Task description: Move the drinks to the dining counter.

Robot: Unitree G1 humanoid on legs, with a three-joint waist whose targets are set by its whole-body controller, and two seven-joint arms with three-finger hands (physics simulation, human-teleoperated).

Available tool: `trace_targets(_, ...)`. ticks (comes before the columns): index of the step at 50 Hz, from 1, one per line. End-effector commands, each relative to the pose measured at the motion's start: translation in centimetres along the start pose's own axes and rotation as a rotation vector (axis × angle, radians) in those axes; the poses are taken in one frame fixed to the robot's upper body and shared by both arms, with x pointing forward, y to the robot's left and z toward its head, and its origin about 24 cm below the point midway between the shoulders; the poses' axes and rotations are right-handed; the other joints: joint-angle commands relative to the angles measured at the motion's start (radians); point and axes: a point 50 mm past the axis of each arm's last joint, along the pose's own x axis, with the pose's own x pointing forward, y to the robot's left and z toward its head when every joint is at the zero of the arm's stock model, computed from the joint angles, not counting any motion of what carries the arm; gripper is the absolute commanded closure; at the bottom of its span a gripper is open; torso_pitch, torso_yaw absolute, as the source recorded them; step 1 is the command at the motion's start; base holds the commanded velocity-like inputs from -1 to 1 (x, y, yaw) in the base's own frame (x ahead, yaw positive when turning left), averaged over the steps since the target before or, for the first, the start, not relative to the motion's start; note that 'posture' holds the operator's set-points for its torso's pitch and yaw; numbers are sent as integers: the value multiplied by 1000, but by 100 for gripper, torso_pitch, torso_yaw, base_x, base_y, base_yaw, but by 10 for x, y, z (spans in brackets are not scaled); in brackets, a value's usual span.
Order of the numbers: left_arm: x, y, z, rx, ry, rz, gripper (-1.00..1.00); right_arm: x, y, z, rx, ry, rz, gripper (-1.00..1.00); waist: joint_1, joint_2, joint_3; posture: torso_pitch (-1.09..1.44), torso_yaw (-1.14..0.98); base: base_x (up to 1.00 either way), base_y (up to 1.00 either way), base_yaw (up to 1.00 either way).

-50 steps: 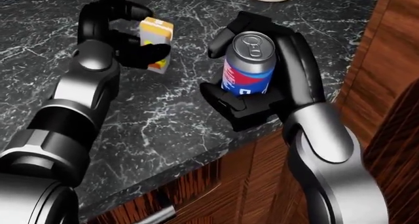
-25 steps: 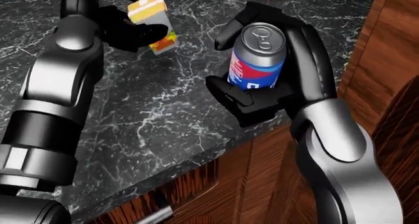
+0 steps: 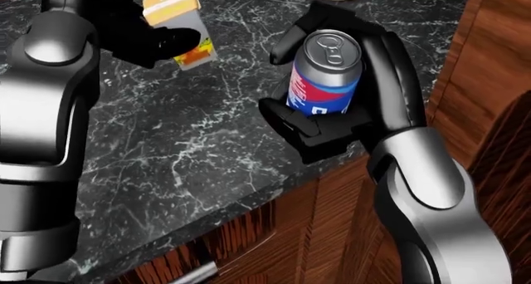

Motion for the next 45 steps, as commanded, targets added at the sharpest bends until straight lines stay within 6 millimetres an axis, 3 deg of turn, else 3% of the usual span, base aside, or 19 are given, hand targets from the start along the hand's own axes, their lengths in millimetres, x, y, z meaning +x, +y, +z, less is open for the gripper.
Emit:
trace_targets(1, -7, 7, 32, -12, -131, 21, 100, -2, 1, 22, -9, -115, 1, 100, -2, 3, -39, 0, 0, -34, 0, 0)
trace_targets(14, -11, 8, 37, -16, -144, 23, 100, -1, 2, 23, -16, -119, 6, 100, -8, 13, -30, 0, 0, -43, 0, 0)
trace_targets(17, -13, 8, 38, -14, -149, 21, 100, -1, 2, 24, -15, -120, 5, 100, -15, 18, -39, 0, 0, -45, 0, 0)
trace_targets(21, -14, 7, 38, -12, -153, 19, 100, -2, 2, 23, -13, -120, 4, 100, -19, -13, -32, 0, 0, -44, 1, 0)
trace_targets(22, -15, 7, 39, -12, -154, 17, 100, -2, 2, 23, -13, -119, 3, 100, -20, -30, -30, 0, 0, -45, 1, 0)
trace_targets(23, -15, 7, 39, -12, -155, 16, 100, -2, 2, 23, -13, -120, 2, 100, -21, -63, -34, 0, 0, -44, 0, 0)
trace_targets(24, -16, 7, 39, -12, -155, 15, 100, -2, 2, 23, -13, -119, 2, 100, -17, -79, -45, 0, 0, -47, 1, 0)
trace_targets(25, -16, 7, 39, -12, -155, 15, 100, -2, 2, 23, -13, -119, 3, 100, -27, -62, -36, 0, 0, -46, 0, 0)
trace_targets(26, -16, 6, 38, -12, -155, 15, 100, -2, 2, 23, -13, -119, 3, 100, -23, -69, -41, 0, 0, -48, 0, 0)
trace_targets(29, -17, 6, 38, -14, -156, 13, 100, -1, 2, 23, -13, -118, 2, 100, -18, -53, -49, 0, 0, -47, 0, 0)
trace_targets(32, -18, 7, 38, -15, -158, 13, 100, -1, 3, 22, -17, -117, 3, 100, -14, -40, -44, 0, 0, -48, 7, 0)
trace_targets(35, -18, 7, 39, -15, -159, 13, 100, -1, 3, 21, -22, -114, 3, 100, -24, -58, -44, 0, 0, -47, 38, 0)
trace_targets(37, -19, 8, 39, -16, -160, 12, 100, -1, 4, 20, -23, -114, 3, 100, -30, -58, -37, 0, 0, -48, 47, 0)
trace_targets(41, -20, 9, 38, -16, -162, 12, 100, -1, 4, 19, -30, -107, 4, 100, -66, -41, -18, 0, 0, -39, 85, 0)
trace_targets(43, -21, 9, 39, -16, -163, 10, 100, -1, 6, 19, -17, -101, 14, 100, -82, -21, -11, 0, 0, -36, 100, 0)
trace_targets(44, -22, 9, 38, -17, -162, 9, 100, -1, 6, 19, -14, -97, 13, 100, -52, 7, -5, 0, 0, -36, 0, 100)
trace_targets(45, -22, 9, 38, -18, -162, 10, 100, -1, 7, 19, -13, -98, 19, 100, -39, 121, -12, 0, 0, -30, 0, 100)
